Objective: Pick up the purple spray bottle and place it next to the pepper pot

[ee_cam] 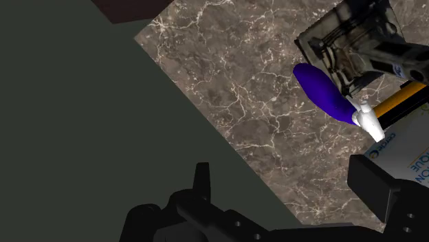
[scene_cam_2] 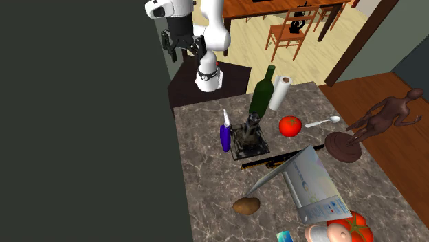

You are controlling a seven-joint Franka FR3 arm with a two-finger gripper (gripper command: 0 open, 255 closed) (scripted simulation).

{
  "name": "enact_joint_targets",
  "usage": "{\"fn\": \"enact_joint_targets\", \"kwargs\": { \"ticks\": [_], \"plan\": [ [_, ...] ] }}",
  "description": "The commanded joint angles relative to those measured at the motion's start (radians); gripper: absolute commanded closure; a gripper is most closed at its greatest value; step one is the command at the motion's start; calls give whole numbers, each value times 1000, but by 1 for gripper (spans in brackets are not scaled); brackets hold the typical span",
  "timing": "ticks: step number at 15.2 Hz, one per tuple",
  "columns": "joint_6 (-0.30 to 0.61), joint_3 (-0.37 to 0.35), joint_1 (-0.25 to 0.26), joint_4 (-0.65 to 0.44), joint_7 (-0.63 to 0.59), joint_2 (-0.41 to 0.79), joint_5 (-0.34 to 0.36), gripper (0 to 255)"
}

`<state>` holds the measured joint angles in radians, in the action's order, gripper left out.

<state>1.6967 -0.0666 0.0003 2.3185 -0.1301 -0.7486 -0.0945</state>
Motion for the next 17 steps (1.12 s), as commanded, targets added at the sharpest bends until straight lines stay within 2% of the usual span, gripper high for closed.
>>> {"fn": "enact_joint_targets", "kwargs": {
  "ticks": [1,10,14,17],
  "plan": [
    [0,0,0,0,0,0,0,0],
    [457,-54,121,373,128,-89,-74,0],
    [694,-78,190,502,190,-57,-116,0],
    [894,-92,251,578,241,11,-151,0]
  ]
}}
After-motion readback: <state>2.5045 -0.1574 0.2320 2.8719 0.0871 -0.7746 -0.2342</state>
